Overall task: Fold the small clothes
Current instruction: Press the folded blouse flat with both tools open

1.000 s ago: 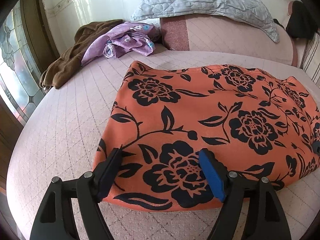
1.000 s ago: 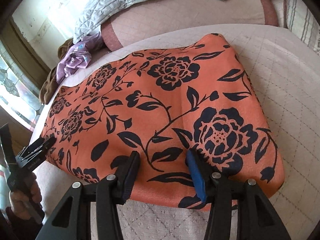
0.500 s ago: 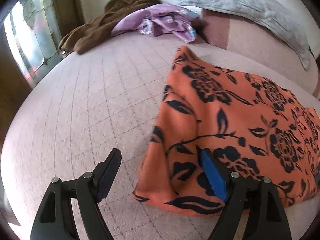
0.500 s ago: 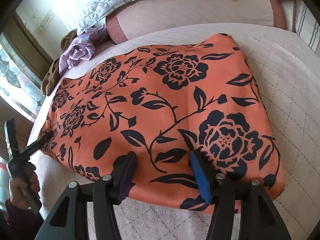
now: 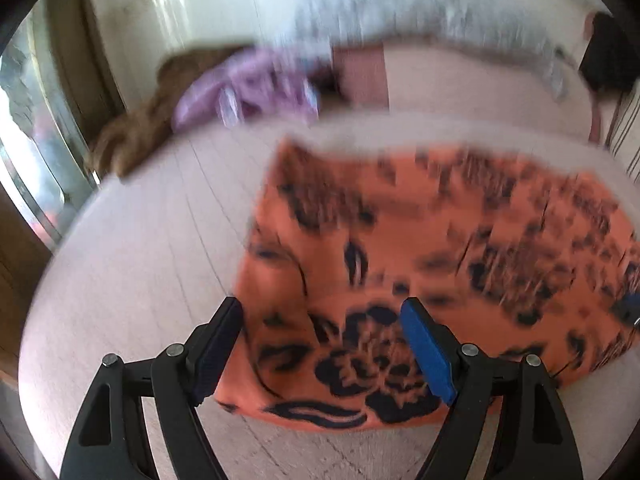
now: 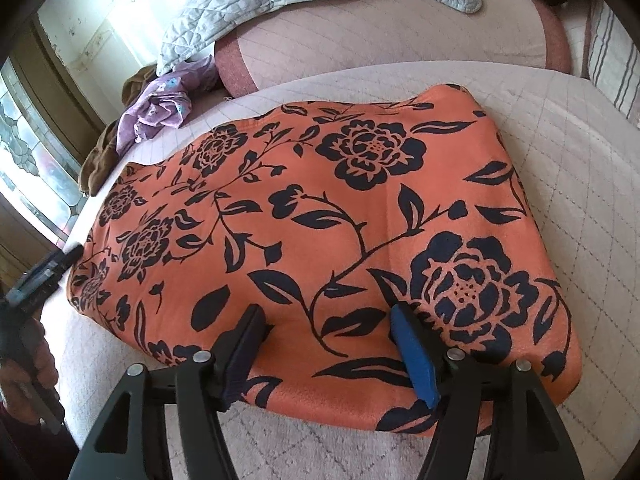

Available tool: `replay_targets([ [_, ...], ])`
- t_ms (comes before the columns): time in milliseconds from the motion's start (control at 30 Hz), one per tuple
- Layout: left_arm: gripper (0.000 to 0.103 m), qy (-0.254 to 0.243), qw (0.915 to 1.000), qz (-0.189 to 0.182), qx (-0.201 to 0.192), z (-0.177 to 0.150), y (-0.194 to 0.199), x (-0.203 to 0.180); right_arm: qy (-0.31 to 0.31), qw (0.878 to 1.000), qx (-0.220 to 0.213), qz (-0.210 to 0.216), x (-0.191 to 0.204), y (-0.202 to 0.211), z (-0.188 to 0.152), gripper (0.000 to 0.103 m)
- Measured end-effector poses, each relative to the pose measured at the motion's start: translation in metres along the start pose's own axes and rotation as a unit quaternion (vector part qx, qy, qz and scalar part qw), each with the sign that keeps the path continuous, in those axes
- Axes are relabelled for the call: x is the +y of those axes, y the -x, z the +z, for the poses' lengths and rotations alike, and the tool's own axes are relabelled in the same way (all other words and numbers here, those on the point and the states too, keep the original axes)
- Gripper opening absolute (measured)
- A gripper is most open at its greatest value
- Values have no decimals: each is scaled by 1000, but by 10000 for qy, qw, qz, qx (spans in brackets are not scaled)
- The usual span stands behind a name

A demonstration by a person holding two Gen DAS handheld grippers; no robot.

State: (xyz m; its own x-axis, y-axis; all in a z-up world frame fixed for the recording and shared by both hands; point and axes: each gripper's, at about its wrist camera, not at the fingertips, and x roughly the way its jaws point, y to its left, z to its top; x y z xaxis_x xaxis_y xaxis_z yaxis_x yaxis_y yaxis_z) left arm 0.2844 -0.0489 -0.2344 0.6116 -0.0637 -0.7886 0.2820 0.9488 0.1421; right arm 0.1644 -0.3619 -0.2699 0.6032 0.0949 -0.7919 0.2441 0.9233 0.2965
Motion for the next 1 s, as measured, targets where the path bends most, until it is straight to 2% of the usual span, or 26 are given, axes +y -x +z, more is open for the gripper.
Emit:
replay_targets([
  [33, 84, -67, 9999, 83, 115, -3, -7, -1, 5, 10000, -10, -2, 0, 0, 0, 70],
  [133, 85, -368, 9987, 339, -87, -5, -2, -11, 72, 10000, -51, -36, 1, -1, -1, 70],
  [333, 85, -2, 9998, 39, -206, -11, 19, 5, 271, 9994, -115, -170, 5, 1, -2, 69],
  [533, 85, 209, 9989, -59, -407, -30, 47, 23, 79, 9993, -340, -92, 3, 30, -11, 69],
  [767, 85, 524, 9976, -443, 48, -50, 43, 38, -171, 9976, -638, -196, -1, 66, -23, 69],
  [800, 85, 455, 9981, -380, 187, -51, 35, 35, -227, 9978, -594, -189, -4, 66, -24, 69],
  [900, 85, 371, 9970, -215, 642, -54, 11, 30, -431, 9986, 15, -322, -15, 44, -28, 69],
  [933, 85, 398, 9970, -209, 638, -55, 10, 30, -472, 9979, 176, -395, -19, 36, -29, 69],
  [1000, 85, 430, 9977, -274, 454, -54, 20, 32, -554, 9980, 28, -302, -19, 42, -28, 69],
])
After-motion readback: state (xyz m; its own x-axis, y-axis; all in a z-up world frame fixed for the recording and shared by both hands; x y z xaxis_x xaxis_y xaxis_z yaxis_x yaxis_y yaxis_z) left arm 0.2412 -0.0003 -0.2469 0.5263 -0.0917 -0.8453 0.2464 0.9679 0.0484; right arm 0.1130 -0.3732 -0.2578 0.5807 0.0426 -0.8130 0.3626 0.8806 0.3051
